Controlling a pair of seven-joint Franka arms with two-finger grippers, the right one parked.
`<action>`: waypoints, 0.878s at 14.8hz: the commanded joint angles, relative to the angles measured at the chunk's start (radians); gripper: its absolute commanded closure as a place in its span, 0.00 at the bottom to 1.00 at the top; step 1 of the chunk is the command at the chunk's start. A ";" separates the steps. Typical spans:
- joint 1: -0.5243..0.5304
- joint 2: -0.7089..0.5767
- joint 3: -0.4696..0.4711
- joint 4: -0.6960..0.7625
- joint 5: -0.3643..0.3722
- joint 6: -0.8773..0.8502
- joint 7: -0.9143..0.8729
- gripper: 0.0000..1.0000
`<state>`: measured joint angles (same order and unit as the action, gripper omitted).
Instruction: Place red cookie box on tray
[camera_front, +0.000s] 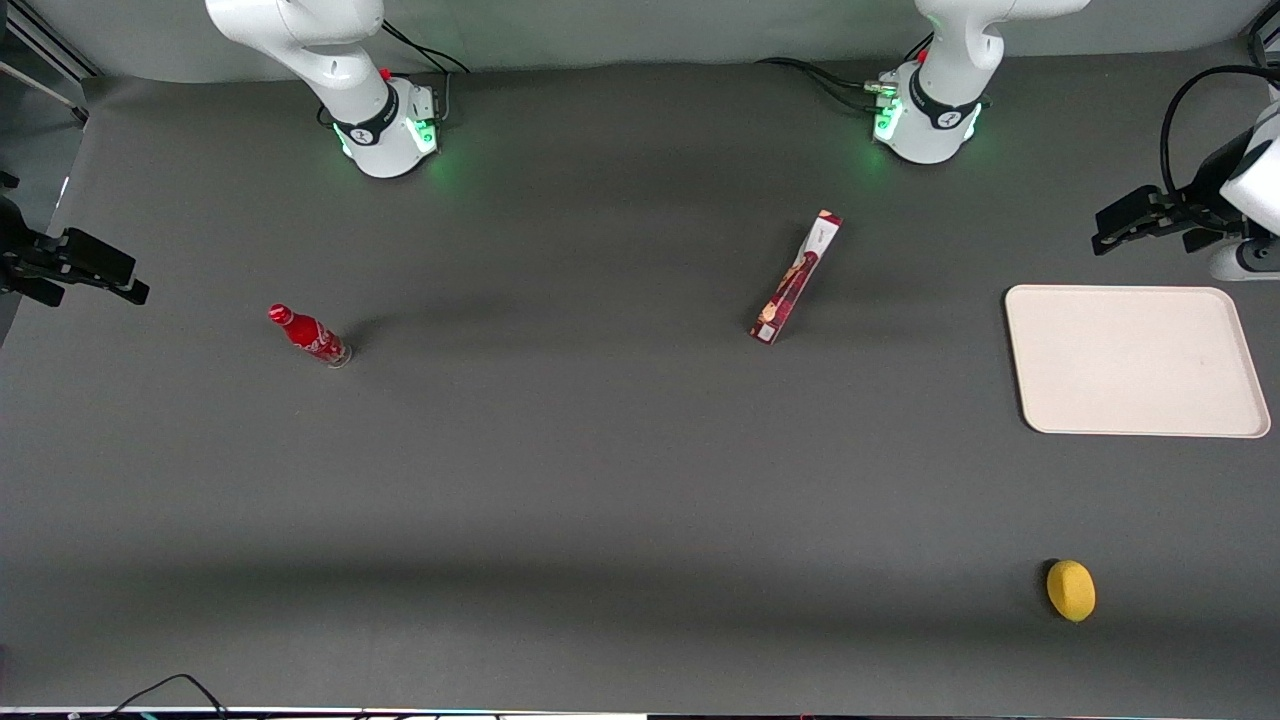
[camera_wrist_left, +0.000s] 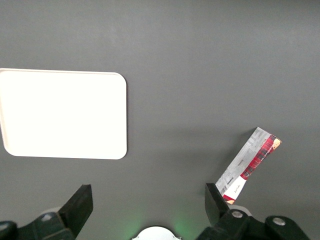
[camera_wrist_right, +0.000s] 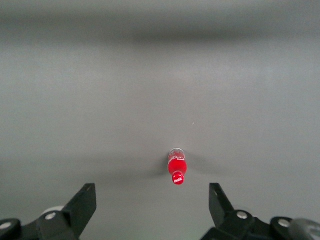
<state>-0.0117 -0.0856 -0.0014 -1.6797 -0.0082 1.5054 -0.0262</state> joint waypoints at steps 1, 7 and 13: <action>-0.014 0.023 -0.003 0.051 0.040 -0.060 -0.002 0.00; -0.019 0.032 -0.058 0.037 -0.034 -0.131 -0.023 0.00; -0.013 0.024 -0.325 -0.258 -0.216 0.104 -0.058 0.00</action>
<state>-0.0268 -0.0479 -0.2045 -1.7413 -0.1738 1.4289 -0.0616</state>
